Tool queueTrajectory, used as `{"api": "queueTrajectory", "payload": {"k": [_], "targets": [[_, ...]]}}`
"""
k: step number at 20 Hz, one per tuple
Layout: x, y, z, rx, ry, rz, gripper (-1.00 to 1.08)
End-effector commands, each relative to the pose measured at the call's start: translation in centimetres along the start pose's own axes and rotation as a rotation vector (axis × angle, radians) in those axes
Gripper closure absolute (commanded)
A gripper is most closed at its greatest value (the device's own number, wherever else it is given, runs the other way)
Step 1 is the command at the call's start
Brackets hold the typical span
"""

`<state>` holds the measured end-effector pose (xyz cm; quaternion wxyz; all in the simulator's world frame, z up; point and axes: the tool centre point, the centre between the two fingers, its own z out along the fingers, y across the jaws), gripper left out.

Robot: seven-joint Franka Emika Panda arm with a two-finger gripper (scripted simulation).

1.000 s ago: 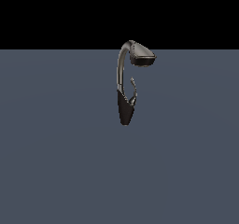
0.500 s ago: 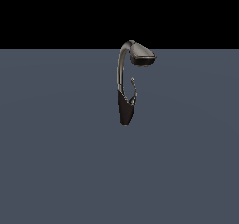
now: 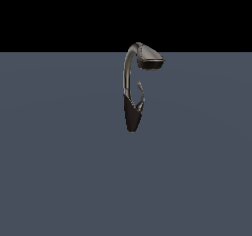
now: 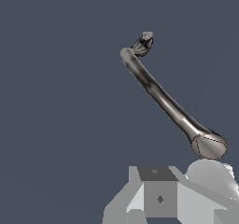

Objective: Turn on the faucet by rotating a designated handle.

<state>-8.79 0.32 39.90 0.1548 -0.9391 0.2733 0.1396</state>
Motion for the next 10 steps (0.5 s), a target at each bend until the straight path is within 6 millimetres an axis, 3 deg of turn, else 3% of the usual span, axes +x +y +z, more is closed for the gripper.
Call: {"api": "queueTrajectory", "payload": {"k": [1, 10], "targets": [[1.9, -0.4, 0.9, 0.026, -0.027, 0.063, 1.08], [8.9, -1.2, 4.9, 0.109, -0.124, 0.291, 1.08]]}}
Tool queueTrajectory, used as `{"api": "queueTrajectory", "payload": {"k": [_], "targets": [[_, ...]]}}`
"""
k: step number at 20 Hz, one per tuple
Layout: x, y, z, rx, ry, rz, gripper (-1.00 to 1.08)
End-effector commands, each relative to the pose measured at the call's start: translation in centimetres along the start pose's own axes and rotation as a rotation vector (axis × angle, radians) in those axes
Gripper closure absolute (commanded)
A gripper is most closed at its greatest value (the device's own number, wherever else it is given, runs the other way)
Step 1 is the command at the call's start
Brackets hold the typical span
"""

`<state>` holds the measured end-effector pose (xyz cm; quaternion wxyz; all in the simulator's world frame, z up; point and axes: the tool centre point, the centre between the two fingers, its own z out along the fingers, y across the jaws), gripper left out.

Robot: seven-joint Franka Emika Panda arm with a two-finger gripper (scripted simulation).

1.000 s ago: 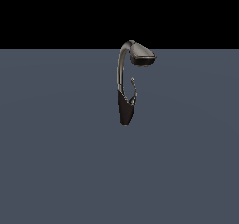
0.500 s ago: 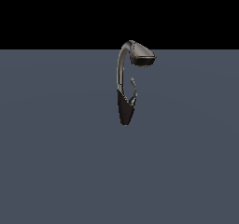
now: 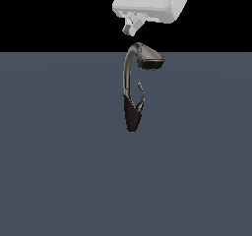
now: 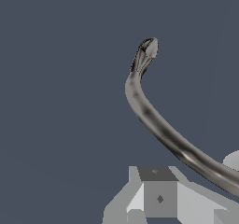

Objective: Turn on the faucet by rotating a designated handle.

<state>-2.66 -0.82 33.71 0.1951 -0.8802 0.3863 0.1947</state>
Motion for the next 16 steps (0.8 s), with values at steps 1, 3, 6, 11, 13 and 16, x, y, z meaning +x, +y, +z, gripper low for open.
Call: {"api": "queueTrajectory", "payload": {"k": [1, 3, 6, 11, 13, 16], "targets": [[2.0, -0.5, 1.1, 0.023, -0.027, 0.066, 1.08], [3.6, -0.8, 2.0, 0.040, -0.049, 0.119, 1.08], [6.1, -1.1, 3.5, 0.064, -0.082, 0.199, 1.08], [9.9, -1.3, 6.0, 0.100, -0.133, 0.325, 1.08], [11.1, -1.2, 6.9, 0.112, -0.150, 0.367, 1.08], [12.7, -1.2, 8.1, 0.125, -0.171, 0.420, 1.08]]}}
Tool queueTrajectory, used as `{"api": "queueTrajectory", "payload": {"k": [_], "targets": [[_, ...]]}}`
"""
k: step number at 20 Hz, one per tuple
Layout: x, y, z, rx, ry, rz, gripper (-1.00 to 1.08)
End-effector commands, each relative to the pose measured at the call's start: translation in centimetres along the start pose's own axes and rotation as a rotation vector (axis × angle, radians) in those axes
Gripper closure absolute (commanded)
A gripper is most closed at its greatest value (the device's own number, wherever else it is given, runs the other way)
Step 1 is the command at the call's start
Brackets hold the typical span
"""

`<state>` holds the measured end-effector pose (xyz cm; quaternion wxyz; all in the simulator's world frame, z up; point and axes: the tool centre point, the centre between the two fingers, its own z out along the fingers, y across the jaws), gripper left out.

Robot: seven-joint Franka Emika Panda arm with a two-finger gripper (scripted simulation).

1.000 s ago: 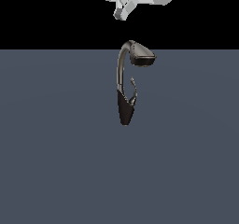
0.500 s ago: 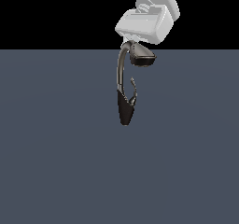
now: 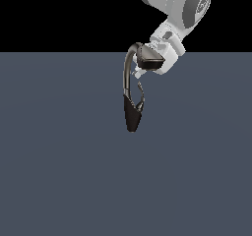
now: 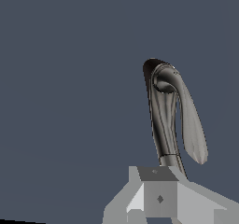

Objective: Turn on the faucet by rotating a designated handle.

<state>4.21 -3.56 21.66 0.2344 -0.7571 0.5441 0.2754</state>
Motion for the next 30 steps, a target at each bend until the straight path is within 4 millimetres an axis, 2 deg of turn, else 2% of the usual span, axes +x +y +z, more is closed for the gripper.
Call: {"api": "queueTrajectory", "payload": {"k": [1, 6, 11, 15, 30], "targets": [[1.3, -0.4, 0.7, 0.012, -0.017, 0.042, 1.08], [3.0, -0.7, 1.7, 0.025, -0.037, 0.096, 1.08], [3.5, -0.8, 2.0, 0.030, -0.044, 0.113, 1.08], [3.5, -0.8, 2.1, 0.029, -0.044, 0.113, 1.08], [1.8, 3.1, 2.1, 0.030, -0.044, 0.114, 1.08]]}}
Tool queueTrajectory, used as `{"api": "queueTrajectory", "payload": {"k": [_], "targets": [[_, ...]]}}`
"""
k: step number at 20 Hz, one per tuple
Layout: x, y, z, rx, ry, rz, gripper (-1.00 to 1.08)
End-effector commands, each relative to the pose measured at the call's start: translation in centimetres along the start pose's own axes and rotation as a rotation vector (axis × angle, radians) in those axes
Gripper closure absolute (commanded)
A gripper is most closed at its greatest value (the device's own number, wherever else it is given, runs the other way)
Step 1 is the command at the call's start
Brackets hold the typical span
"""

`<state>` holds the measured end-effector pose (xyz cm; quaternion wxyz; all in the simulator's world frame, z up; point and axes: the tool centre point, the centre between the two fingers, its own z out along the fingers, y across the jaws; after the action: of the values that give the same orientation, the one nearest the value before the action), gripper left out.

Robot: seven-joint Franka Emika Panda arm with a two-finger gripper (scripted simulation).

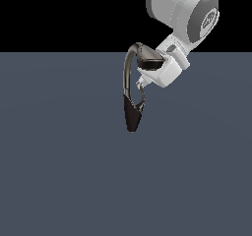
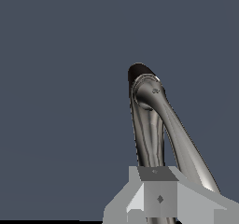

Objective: Turn on the faucet by rotating a designated handle.

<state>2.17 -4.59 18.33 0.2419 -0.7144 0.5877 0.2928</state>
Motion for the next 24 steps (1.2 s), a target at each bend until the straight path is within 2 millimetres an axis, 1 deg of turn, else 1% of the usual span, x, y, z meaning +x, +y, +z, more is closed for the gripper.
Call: {"api": "queueTrajectory", "payload": {"k": [1, 3, 4, 17, 18, 19, 24], "targets": [[-0.7, 1.0, 0.0, -0.007, -0.006, -0.003, 1.08], [-0.8, 1.3, 0.0, -0.007, -0.006, -0.003, 1.08], [-0.3, 0.7, -0.2, 0.003, 0.001, 0.000, 1.08], [1.4, 6.0, 0.0, -0.007, -0.006, -0.003, 1.08], [1.4, 6.0, 0.0, -0.007, -0.006, -0.003, 1.08], [0.3, 4.6, -0.3, 0.003, 0.000, -0.027, 1.08], [3.7, 6.3, -0.1, -0.003, -0.003, -0.014, 1.08]]}}
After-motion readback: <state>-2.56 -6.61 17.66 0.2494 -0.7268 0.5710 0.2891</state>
